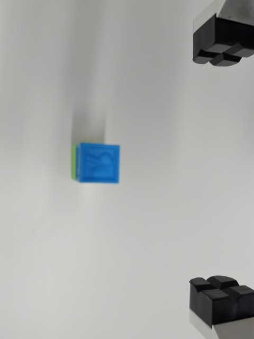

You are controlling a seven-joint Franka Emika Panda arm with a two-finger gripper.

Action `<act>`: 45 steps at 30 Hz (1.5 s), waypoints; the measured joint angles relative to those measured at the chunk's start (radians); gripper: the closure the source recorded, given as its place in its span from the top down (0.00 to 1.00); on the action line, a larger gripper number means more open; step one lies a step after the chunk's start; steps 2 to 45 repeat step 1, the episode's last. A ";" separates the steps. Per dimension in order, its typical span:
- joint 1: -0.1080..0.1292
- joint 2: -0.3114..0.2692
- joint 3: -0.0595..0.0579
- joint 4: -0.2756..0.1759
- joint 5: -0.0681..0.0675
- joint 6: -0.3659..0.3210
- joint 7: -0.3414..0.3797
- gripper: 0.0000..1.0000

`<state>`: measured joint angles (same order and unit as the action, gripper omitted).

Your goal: Stack cube

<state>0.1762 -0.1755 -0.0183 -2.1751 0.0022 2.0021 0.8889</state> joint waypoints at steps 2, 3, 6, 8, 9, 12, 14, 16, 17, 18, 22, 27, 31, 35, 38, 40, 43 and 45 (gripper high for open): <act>0.000 0.000 0.000 0.000 0.000 0.000 0.000 1.00; 0.000 0.000 0.000 0.000 0.000 0.000 0.000 1.00; 0.000 0.000 0.000 0.000 0.000 0.000 0.000 1.00; 0.000 0.000 0.000 0.000 0.000 0.000 0.000 1.00; 0.000 0.000 0.000 0.000 0.000 0.000 0.000 1.00; 0.000 0.000 0.000 0.000 0.000 0.000 0.000 1.00; 0.000 0.000 0.000 0.000 0.000 0.000 0.000 1.00; 0.000 0.000 0.000 0.000 0.000 0.000 0.000 1.00; 0.000 0.000 0.000 0.000 0.000 0.000 0.000 1.00; 0.000 0.000 0.000 0.000 0.000 0.000 0.000 1.00; 0.000 0.000 0.000 0.000 0.000 0.000 0.000 1.00; 0.000 0.000 0.000 0.000 0.000 0.000 0.000 1.00; 0.000 0.000 0.000 0.000 0.000 0.000 0.000 1.00; 0.000 0.000 0.000 0.000 0.000 0.000 0.000 1.00; 0.000 0.000 0.000 0.000 0.000 0.000 0.000 1.00; 0.000 0.000 0.000 0.000 0.000 0.000 0.000 1.00; 0.000 0.000 0.000 0.000 0.000 0.000 0.000 1.00; 0.000 0.000 0.000 0.000 0.000 0.000 0.000 1.00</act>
